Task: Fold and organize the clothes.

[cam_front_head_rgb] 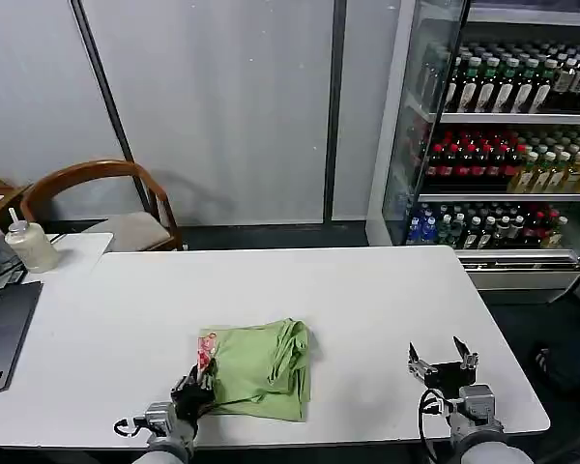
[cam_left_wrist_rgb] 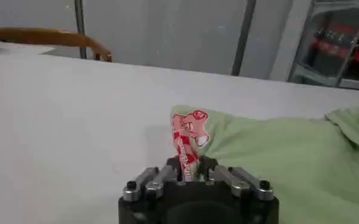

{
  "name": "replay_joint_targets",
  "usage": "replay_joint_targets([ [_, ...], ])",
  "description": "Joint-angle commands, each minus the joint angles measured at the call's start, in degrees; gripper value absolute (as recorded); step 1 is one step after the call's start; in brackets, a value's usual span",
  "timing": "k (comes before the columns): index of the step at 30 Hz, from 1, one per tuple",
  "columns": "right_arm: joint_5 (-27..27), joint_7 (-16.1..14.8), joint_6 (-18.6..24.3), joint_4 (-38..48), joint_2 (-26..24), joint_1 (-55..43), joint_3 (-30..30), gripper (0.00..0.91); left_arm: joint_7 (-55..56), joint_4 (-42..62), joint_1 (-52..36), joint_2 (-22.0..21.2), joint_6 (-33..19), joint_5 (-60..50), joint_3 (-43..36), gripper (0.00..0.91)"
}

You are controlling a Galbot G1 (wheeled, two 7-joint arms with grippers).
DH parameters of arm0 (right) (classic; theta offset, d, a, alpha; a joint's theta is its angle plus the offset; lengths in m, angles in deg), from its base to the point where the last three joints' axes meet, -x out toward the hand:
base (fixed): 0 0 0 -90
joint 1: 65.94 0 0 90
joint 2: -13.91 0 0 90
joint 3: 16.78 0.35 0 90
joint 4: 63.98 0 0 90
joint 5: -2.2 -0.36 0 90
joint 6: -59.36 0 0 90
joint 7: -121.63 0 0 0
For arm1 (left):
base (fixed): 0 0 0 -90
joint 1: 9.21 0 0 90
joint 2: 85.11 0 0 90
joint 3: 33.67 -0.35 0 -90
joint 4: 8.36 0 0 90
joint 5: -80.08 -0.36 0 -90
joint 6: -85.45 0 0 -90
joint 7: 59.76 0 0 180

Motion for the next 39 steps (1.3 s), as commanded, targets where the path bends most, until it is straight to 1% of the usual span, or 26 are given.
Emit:
replay_joint_targets([
  [1, -0.50, 0.13, -0.10, 0.54, -0.26, -0.90, 0.07, 0.907, -2.70, -2.57, 1.75, 1.14, -3.09, -4.02, 1.82, 0.020],
  [4, -0.96, 0.23, -0.12, 0.79, -0.25, -1.62, -0.41, 0.907, -1.97, -5.12, 2.24, 3.82, 0.36, -2.60, 5.04, 0.000],
  [5, -1.30, 0.26, -0.16, 0.89, -0.23, -2.03, -0.62, 0.907, -1.27, -6.98, 2.60, 5.53, 2.35, 0.07, 7.34, 0.000],
  [6, -1.35, 0.25, -0.15, 1.04, -0.21, -2.47, -0.91, 0.907, -1.50, -8.67, 3.18, 6.64, 5.51, 2.92, 9.25, 0.000],
  [10, -1.82, 0.24, -0.09, 1.44, -0.43, -4.14, -2.27, 0.907, -3.40, -12.37, 6.42, 13.01, 8.91, 8.09, 20.66, 0.000],
  [13, -2.00, 0.22, 0.22, 1.91, -0.16, -5.44, -3.63, 0.907, -4.30, -10.81, 8.62, 16.85, 9.97, 9.80, 29.15, 0.000],
  [15, -2.01, 0.10, 0.53, 2.18, 0.00, -6.18, -4.44, 0.907, -6.30, -8.44, 10.44, 18.93, 12.08, 11.52, 34.72, 0.000],
  [19, -2.43, -0.29, 1.68, 3.38, 0.09, -8.00, -6.65, 0.907, -11.38, -5.67, 16.30, 25.22, 14.89, 12.50, 45.59, 0.000],
  [22, -2.59, -0.39, 2.60, 4.48, 0.49, -9.43, -7.46, 0.907, -14.11, -5.34, 21.92, 27.71, 19.06, 12.97, 54.29, 0.000],
  [24, -2.70, -0.41, 2.87, 4.65, 0.81, -10.15, -7.99, 0.907, -13.67, -6.39, 22.98, 28.83, 19.89, 14.96, 56.61, 0.000],
  [26, -2.68, -0.45, 3.07, 4.41, 1.00, -10.21, -8.30, 0.907, -11.50, -8.49, 21.84, 28.70, 21.33, 18.58, 56.42, 0.000],
  [27, -2.64, -0.43, 3.13, 4.22, 1.05, -9.96, -8.26, 0.907, -9.67, -12.30, 20.43, 28.10, 21.38, 19.89, 55.17, 0.000],
  [28, -2.58, -0.40, 3.17, 3.89, 1.06, -9.42, -8.01, 0.907, -7.27, -16.87, 18.85, 26.33, 21.34, 19.70, 51.90, 0.000],
  [29, -2.46, -0.30, 3.25, 3.65, 1.05, -8.98, -7.69, 0.907, -6.64, -19.72, 18.05, 25.74, 21.14, 19.14, 49.86, 0.000],
  [30, -2.28, -0.16, 3.33, 3.06, 1.07, -7.80, -6.37, 0.907, -4.81, -21.83, 17.06, 23.29, 20.99, 18.28, 46.25, 0.000],
  [31, -1.79, -0.25, 3.31, 2.26, 1.28, -6.39, -4.29, 0.907, -2.79, -26.99, 14.85, 19.75, 20.97, 15.65, 38.42, 0.000],
  [32, -1.74, -0.24, 3.27, 2.03, 1.32, -5.60, -3.63, 0.907, -1.77, -28.81, 13.44, 16.88, 20.82, 12.53, 34.41, 0.000],
  [33, -1.54, -0.18, 3.16, 1.50, 1.26, -3.99, -1.71, 0.907, -0.55, -31.41, 12.34, 13.42, 19.61, 8.88, 22.71, 0.000],
  [34, -1.15, -0.42, 3.23, 1.48, 0.99, -1.90, 0.18, 0.907, -0.20, -32.14, 11.46, 8.23, 17.92, 0.08, 8.81, 0.000],
  [35, -0.95, -0.44, 3.24, 1.56, 0.87, -1.09, 1.37, 0.907, -0.09, -31.63, 10.86, 5.29, 16.79, -4.91, 1.29, 0.000],
  [36, -0.61, -0.47, 3.24, 1.48, 0.76, 0.39, 2.64, 0.907, 0.35, -30.10, 10.59, 4.07, 15.12, -7.95, -6.18, 0.010],
  [37, -0.35, -0.77, 3.27, 1.27, 0.52, 2.56, 4.13, 0.907, 0.61, -28.01, 9.40, -1.48, 13.17, -13.03, -14.72, 0.000],
  [38, -0.34, -0.83, 3.29, 1.22, 0.42, 3.31, 4.75, 0.907, 0.41, -26.86, 8.61, -2.46, 12.58, -15.10, -17.70, 0.010],
  [39, -0.24, -0.77, 3.22, 1.27, 0.32, 4.11, 5.62, 0.907, 0.02, -24.88, 6.78, -4.93, 12.17, -16.18, -24.75, 0.010],
])
